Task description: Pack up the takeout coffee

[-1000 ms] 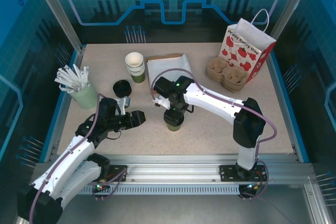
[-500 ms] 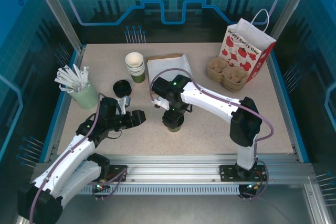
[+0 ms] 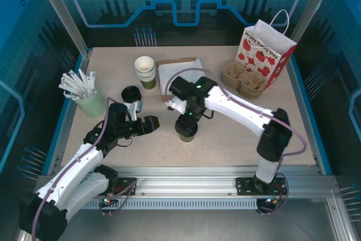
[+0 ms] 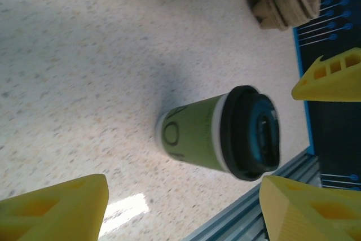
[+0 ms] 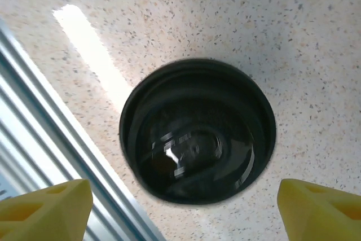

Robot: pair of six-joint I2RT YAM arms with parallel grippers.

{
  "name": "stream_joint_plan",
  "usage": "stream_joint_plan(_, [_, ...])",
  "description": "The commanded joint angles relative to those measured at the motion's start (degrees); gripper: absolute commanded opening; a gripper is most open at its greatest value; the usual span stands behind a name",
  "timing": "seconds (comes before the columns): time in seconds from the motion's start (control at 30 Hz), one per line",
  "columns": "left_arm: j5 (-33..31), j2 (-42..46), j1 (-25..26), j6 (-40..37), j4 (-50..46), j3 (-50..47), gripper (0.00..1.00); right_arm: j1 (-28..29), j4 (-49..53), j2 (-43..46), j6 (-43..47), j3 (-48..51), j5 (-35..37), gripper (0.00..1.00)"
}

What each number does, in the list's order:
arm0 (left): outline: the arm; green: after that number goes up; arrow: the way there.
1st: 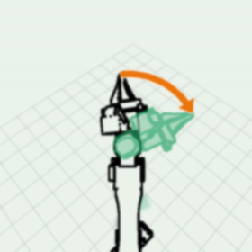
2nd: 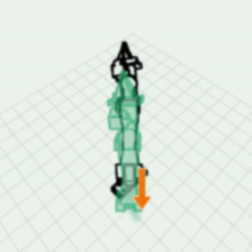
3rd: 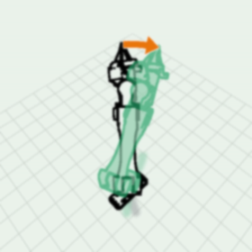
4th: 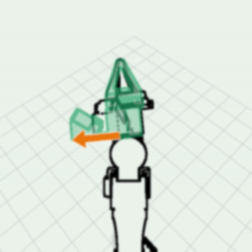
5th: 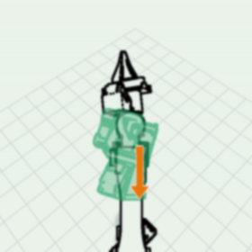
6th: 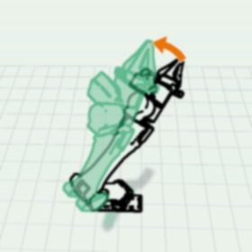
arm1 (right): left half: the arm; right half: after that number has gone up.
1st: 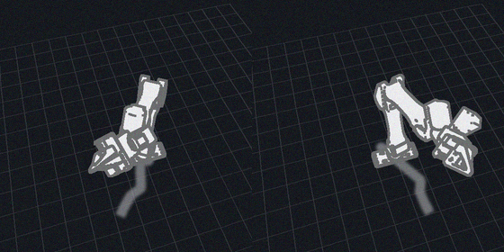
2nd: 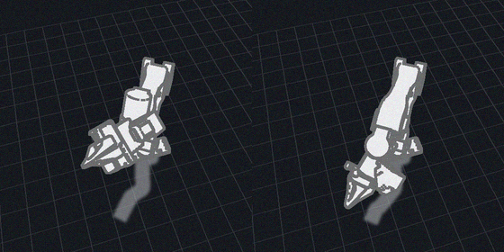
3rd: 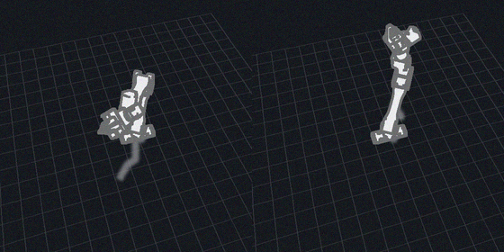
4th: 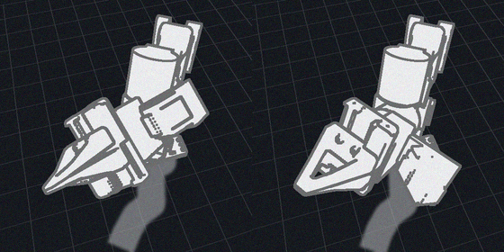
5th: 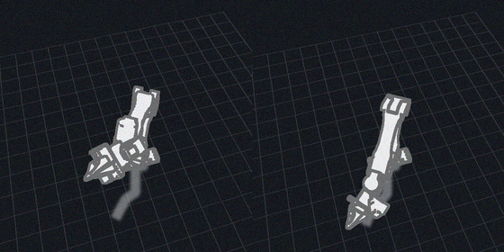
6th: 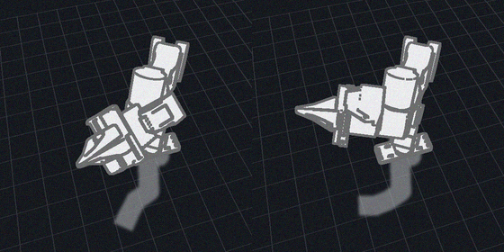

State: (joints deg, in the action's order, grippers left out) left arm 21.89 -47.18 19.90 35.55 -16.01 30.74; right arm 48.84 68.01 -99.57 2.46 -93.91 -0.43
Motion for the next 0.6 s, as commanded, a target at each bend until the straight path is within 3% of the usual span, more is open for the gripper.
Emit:
stream_joint_plan(0.0, [3.58,-4.36,1.59,1.77,9.87,-0.28,0.76,-7.12,-7.86,7.1,-2.58,6.99,-12.9,0.86])
stream_joint_plan(0.27, [5.7,-21.45,8.55,-3.38,13.08,8.01,0.84,-17.01,-19.91,7.67,-4.77,19.44,-26.46,0.82])
stream_joint_plan(0.4, [6.8,-26.09,9.62,-3.81,13.96,9.71,0.83,-18.54,-22.45,5.92,-5.01,22.2,-27.98,0.79])
stream_joint_plan(0.57, [6.97,-29.1,9.75,-4.67,12.28,10.38,0.75,-19.54,-23.86,5.11,-5.22,23.9,-27.64,0.72])
